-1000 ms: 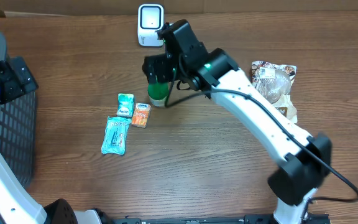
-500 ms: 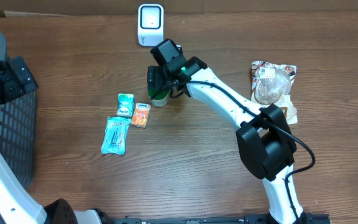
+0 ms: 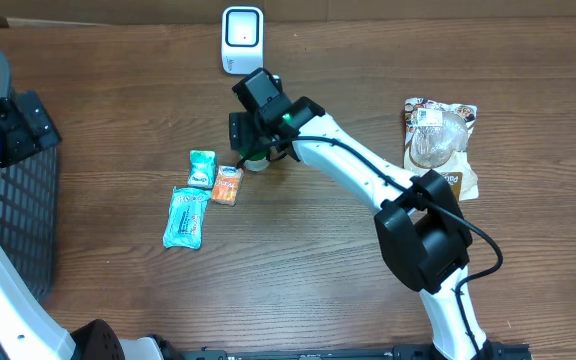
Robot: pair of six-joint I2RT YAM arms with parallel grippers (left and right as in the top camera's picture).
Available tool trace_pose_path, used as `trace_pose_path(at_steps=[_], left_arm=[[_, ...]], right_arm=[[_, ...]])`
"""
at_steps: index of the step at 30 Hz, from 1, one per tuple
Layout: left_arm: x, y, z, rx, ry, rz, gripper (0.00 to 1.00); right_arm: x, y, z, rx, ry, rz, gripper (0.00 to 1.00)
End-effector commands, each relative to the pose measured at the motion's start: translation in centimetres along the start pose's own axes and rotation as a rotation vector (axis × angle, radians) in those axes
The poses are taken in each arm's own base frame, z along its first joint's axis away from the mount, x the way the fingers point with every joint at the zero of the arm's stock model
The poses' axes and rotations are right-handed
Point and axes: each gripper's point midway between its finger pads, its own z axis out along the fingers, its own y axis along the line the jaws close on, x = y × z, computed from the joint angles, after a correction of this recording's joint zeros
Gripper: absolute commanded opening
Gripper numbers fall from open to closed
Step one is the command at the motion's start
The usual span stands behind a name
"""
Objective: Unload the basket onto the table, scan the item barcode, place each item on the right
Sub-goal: 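Move the right gripper over the green-lidded jar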
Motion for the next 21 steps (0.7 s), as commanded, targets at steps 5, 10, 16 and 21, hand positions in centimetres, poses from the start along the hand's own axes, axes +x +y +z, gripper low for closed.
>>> trace_pose_path(at_steps=[5, 10, 16, 21], left_arm=[[-0.2, -0.3, -0.1, 0.012, -0.007, 0.018, 0.99], [-0.2, -0.3, -0.1, 0.012, -0.007, 0.018, 1.0], [-0.2, -0.3, -0.1, 0.012, -0.007, 0.018, 1.0], [-0.2, -0.3, -0.1, 0.012, -0.007, 0.018, 1.0]], right_arm=[[1.5, -0.4, 0.5, 0.031, 0.051, -0.196, 0.76], [2.3, -0.9, 0.5, 0.044, 0.089, -0.323, 0.64], [2.6, -1.2, -0.1, 0.053, 0.112, -0.344, 0.57], [1.1, -0.4, -3.6, 0.035, 0.09, -0.419, 0.56]])
